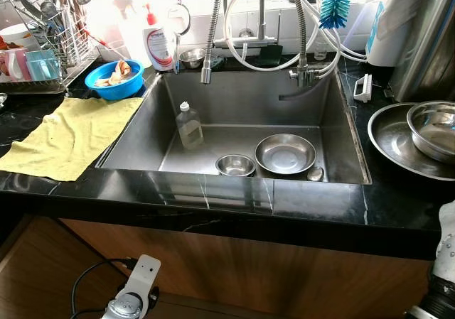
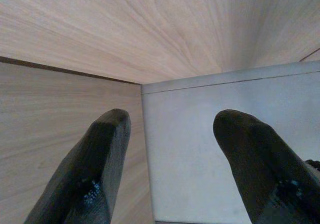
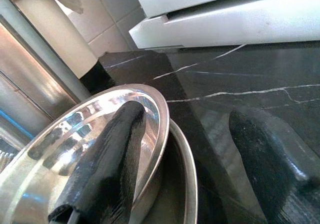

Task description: Kitchen organization

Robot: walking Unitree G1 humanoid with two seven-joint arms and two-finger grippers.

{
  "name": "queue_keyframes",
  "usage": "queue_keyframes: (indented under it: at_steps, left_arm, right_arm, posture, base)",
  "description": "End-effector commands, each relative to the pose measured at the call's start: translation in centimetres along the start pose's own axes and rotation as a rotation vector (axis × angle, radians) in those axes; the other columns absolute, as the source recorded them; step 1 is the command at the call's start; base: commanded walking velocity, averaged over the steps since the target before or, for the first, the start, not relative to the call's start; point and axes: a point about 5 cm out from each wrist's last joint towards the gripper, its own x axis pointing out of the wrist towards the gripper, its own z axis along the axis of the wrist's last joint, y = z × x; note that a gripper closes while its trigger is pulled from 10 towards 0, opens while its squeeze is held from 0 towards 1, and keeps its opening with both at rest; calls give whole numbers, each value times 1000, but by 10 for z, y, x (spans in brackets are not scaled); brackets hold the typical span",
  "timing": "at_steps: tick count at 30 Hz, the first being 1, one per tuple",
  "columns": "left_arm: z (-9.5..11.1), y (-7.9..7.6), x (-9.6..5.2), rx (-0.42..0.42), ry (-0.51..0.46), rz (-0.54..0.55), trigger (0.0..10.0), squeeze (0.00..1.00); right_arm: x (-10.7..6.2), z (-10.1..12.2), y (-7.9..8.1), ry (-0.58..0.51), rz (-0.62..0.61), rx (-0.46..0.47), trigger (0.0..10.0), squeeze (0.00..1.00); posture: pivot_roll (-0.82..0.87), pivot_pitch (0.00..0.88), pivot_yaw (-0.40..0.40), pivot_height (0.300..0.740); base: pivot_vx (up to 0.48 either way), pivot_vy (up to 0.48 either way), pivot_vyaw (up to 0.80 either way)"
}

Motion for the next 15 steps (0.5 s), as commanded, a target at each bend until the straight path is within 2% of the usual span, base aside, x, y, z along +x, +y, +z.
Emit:
queue_keyframes:
  at_steps: [1, 6, 10, 15]
  left_arm:
    - [-5, 4, -1, 5, 20, 6, 10000, 0]
    - [-5, 4, -1, 5, 20, 6, 10000, 0]
    - [-4, 4, -1, 5, 20, 6, 10000, 0]
    - [-4, 5, -1, 5, 19, 11, 10000, 0]
  right_arm:
    - [0, 0, 7, 17, 27, 0, 10000, 0]
    - [1, -4, 11, 46, 50, -33, 10000, 0]
    - [1, -7, 14, 80, 39, 51, 10000, 0]
    - [3, -3, 21, 79, 50, 66, 10000, 0]
  posture:
    - [-166, 0, 106, 740]
    - [-165, 0, 106, 740]
    - [-165, 0, 108, 740]
    - [-165, 0, 111, 740]
  base:
    - [0, 0, 0]
    - [0, 0, 0]
    - [0, 0, 0]
    - [0, 0, 0]
